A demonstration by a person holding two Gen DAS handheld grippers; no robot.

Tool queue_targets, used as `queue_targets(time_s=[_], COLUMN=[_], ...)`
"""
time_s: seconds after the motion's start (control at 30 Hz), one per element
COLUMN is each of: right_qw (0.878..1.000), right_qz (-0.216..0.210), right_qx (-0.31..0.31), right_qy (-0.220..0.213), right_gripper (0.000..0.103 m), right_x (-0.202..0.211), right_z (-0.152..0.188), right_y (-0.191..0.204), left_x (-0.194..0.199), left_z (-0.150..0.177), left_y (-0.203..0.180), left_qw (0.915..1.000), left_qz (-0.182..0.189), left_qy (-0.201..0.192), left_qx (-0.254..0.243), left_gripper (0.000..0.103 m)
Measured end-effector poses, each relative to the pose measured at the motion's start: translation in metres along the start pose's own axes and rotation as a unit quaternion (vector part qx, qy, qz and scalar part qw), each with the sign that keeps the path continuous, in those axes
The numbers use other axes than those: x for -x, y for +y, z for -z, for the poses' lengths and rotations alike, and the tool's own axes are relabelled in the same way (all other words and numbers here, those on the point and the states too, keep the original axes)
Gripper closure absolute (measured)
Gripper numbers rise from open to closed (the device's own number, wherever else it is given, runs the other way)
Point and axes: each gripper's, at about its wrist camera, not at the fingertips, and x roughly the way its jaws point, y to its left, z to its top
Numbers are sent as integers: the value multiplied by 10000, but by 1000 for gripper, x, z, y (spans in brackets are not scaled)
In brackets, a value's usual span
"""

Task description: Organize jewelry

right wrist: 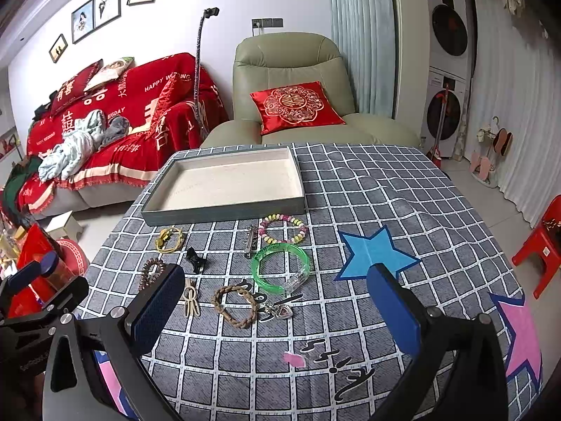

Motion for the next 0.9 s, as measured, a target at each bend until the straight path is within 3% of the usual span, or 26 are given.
queue_targets(time_s=[0.9], right_qw=[10000], right_qz=[-31], right_qx=[24], right_qy=[-10], right_gripper=[0], right_x=[2], right_z=[-1], right_y=[6], left_x=[-3], left_z=[0], left_y=[6], left_qw=[10000], left_qz=[-21], left_qy=[41], left_qx=[55], left_gripper=[0])
